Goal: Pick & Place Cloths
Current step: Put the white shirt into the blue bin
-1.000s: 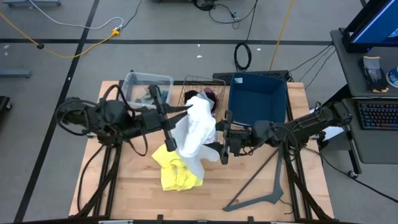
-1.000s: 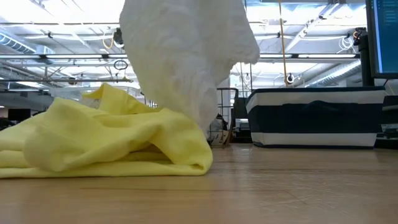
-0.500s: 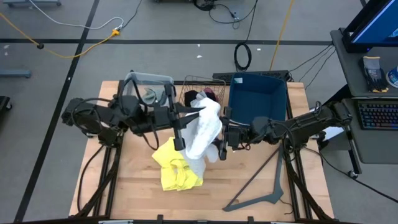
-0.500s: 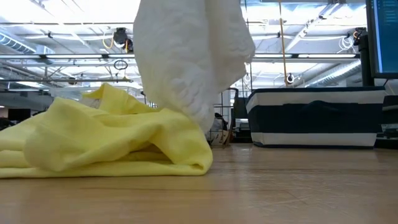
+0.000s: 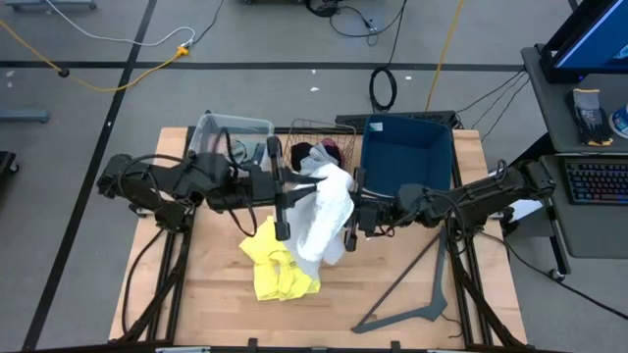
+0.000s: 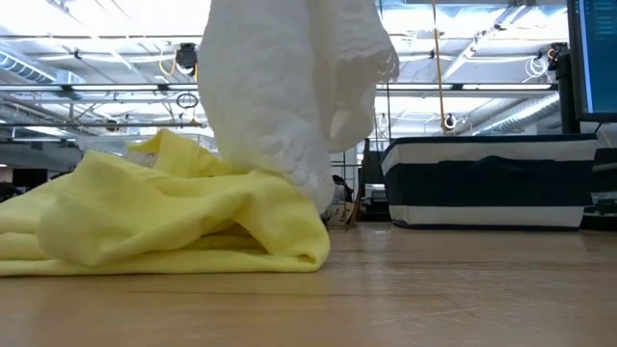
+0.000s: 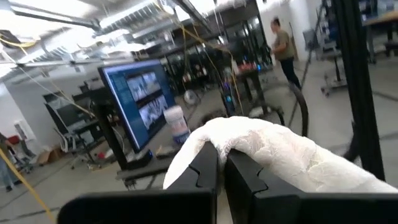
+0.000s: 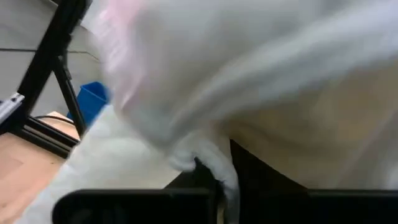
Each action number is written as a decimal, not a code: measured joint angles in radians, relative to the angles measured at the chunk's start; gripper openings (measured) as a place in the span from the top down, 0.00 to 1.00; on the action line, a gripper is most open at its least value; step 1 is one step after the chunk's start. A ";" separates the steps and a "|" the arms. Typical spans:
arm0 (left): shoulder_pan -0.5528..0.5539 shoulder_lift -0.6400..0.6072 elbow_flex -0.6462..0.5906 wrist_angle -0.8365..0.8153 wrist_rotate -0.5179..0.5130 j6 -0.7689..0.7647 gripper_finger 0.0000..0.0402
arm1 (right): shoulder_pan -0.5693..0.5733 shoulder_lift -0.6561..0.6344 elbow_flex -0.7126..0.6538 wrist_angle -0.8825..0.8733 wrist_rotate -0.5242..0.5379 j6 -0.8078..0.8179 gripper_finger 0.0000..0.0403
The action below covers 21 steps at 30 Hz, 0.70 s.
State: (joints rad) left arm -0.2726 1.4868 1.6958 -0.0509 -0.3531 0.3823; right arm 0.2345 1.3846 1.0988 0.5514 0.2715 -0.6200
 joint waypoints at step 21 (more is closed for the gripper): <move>-0.025 0.000 0.000 -0.769 -0.014 -0.349 0.81 | 0.002 -0.052 0.000 0.250 0.401 -0.435 1.00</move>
State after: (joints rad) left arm -0.2973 1.4864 1.6958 -0.8200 -0.3671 0.0336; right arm 0.2367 1.3330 1.0985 0.8016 0.6728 -1.0551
